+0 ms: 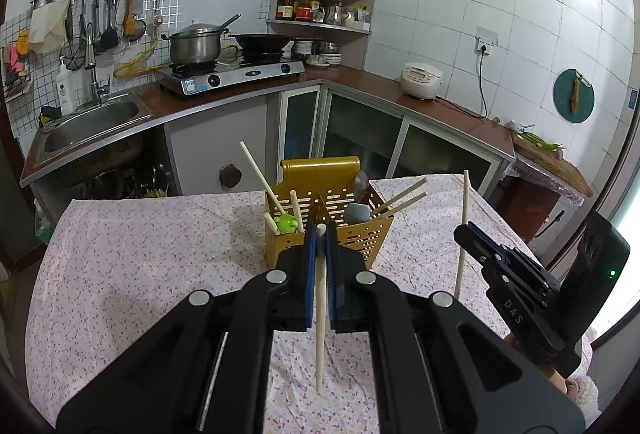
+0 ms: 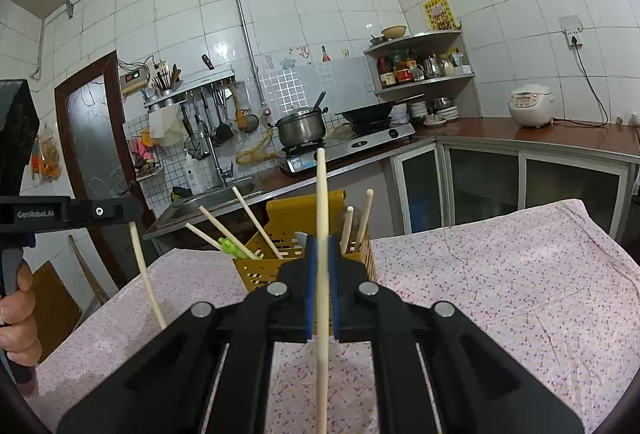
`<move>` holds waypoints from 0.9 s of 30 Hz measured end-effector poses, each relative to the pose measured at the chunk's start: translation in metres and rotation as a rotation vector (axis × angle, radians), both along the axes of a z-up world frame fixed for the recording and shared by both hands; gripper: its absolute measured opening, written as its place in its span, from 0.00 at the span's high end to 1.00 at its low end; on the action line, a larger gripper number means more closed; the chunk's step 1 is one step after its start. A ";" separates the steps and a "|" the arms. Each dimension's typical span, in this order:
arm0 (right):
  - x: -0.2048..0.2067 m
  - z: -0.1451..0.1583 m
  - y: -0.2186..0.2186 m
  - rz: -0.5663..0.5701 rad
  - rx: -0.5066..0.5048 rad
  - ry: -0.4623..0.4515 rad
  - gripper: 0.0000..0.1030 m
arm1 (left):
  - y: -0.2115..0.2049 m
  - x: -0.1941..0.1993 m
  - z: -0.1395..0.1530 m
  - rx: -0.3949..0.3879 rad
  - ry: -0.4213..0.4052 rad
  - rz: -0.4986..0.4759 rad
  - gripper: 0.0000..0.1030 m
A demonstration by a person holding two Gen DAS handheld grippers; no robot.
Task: Organize utensils
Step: 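Lift both chopsticks upright and carry both tools over the yellow holder, then lower both chopsticks into the yellow holder and open both tools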
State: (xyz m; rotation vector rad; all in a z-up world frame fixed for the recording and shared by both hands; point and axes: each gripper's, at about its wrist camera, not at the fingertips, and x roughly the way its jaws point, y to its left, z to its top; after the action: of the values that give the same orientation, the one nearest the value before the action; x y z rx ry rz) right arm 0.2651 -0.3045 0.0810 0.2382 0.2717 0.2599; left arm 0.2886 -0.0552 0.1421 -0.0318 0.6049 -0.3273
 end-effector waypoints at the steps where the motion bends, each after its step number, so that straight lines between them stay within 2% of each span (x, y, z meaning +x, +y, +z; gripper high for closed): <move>1: -0.001 0.001 0.000 0.004 0.002 -0.005 0.94 | 0.000 0.001 0.000 -0.002 0.001 0.001 0.97; 6: 0.001 0.008 0.000 -0.004 -0.016 -0.033 0.94 | -0.005 0.008 0.011 0.007 -0.016 -0.006 0.97; 12: 0.023 0.027 0.001 -0.023 -0.028 -0.080 0.94 | -0.011 0.028 0.031 0.007 -0.053 0.007 0.97; 20: 0.054 0.055 0.003 -0.043 -0.027 -0.149 0.94 | -0.025 0.043 0.085 0.013 -0.173 -0.005 0.97; 27: 0.084 0.070 0.008 -0.088 -0.028 -0.226 0.94 | -0.030 0.068 0.107 0.022 -0.237 0.020 0.97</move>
State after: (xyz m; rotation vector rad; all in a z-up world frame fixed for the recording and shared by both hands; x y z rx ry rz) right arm 0.3487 -0.2965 0.1509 0.1902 0.0407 0.1932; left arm 0.3567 -0.0850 0.2495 0.0217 0.3731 -0.2999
